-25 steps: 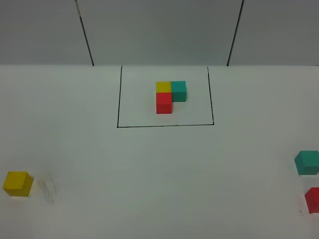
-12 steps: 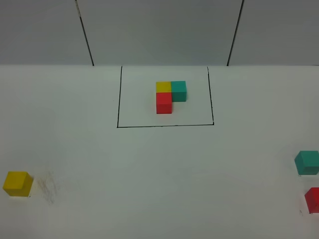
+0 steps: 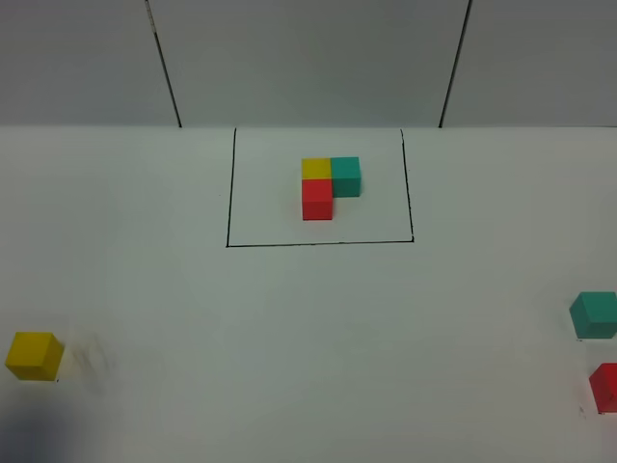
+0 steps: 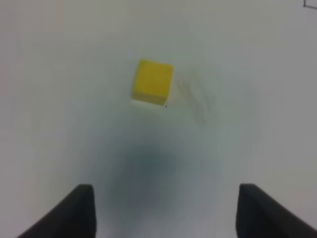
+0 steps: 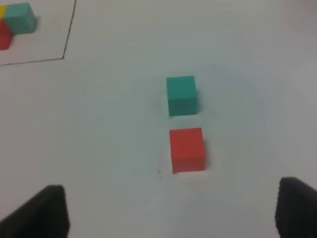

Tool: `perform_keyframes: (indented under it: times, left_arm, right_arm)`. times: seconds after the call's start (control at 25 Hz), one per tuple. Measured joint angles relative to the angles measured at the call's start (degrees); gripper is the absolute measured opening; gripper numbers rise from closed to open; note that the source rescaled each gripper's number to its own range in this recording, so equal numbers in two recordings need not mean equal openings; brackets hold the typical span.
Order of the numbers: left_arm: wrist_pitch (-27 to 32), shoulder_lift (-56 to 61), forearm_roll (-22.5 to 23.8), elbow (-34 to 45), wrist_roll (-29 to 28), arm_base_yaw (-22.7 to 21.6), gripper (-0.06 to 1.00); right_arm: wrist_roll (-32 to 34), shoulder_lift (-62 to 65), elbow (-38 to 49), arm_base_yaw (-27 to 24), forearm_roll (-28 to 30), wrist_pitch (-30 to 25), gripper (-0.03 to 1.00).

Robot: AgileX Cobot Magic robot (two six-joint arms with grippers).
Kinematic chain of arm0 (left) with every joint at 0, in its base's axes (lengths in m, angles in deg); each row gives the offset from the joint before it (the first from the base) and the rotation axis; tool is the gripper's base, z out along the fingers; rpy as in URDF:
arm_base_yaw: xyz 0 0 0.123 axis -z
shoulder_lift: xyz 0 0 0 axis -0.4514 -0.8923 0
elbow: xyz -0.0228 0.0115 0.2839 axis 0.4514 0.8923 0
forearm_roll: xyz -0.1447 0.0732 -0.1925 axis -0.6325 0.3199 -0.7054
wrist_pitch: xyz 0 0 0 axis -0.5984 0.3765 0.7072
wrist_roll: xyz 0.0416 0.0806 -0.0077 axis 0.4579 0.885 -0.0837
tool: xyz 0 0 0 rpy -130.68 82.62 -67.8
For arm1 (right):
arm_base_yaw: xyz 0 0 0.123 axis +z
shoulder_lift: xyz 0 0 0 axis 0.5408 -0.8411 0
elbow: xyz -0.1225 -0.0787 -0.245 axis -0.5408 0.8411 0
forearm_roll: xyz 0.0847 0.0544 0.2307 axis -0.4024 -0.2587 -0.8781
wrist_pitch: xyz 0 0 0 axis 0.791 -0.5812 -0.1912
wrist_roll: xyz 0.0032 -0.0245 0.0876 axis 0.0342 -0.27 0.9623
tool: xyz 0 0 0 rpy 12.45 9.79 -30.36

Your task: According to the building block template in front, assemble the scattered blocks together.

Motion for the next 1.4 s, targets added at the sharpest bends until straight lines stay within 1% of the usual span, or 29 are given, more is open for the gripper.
perform_keyframes:
  times: [0.24, 0.36, 0.44, 0.52, 0.64, 0.72, 0.76, 0.8, 0.88, 1.08, 1.24, 1.4]
  left_arm:
    - [-2.0, -14.9, 0.1, -4.3, 2.6, 0.0, 0.22]
    - [-2.3, -20.8, 0.6, -4.5, 4.0, 0.0, 0.20]
    - [-2.3, -24.5, 0.8, -4.5, 4.7, 0.0, 0.21]
    - [-2.3, -27.3, 1.1, -4.6, 5.0, 0.0, 0.25]
    - [-2.5, -30.9, 1.4, -4.6, 5.1, 0.0, 0.44]
    - [-3.7, -32.7, 2.4, -4.6, 5.0, 0.0, 0.56]
    - [-4.7, -33.3, 3.3, -4.6, 4.8, 0.0, 0.62]
    - [-5.7, -33.8, 4.3, -4.6, 4.5, 0.0, 0.65]
    - [-7.2, -34.3, 6.2, -4.6, 3.9, 0.0, 0.67]
    - [-10.1, -34.4, 9.5, -4.6, 2.8, 0.0, 0.68]
    - [-13.7, -35.1, 8.9, -4.6, 2.1, 0.0, 0.67]
    - [-15.2, -38.3, 7.5, -4.6, 2.0, 0.0, 0.65]
  right_arm:
    - [0.0, 0.0, 0.0, 0.0, 0.0, 0.0, 0.71]
    - [0.0, 0.0, 0.0, 0.0, 0.0, 0.0, 0.71]
    - [0.0, 0.0, 0.0, 0.0, 0.0, 0.0, 0.71]
    - [0.0, 0.0, 0.0, 0.0, 0.0, 0.0, 0.71]
    - [0.0, 0.0, 0.0, 0.0, 0.0, 0.0, 0.71]
    - [0.0, 0.0, 0.0, 0.0, 0.0, 0.0, 0.71]
    - [0.0, 0.0, 0.0, 0.0, 0.0, 0.0, 0.71]
    - [0.0, 0.0, 0.0, 0.0, 0.0, 0.0, 0.71]
    - [0.0, 0.0, 0.0, 0.0, 0.0, 0.0, 0.71]
    - [0.0, 0.0, 0.0, 0.0, 0.0, 0.0, 0.71]
    - [0.0, 0.0, 0.0, 0.0, 0.0, 0.0, 0.71]
    - [0.0, 0.0, 0.0, 0.0, 0.0, 0.0, 0.71]
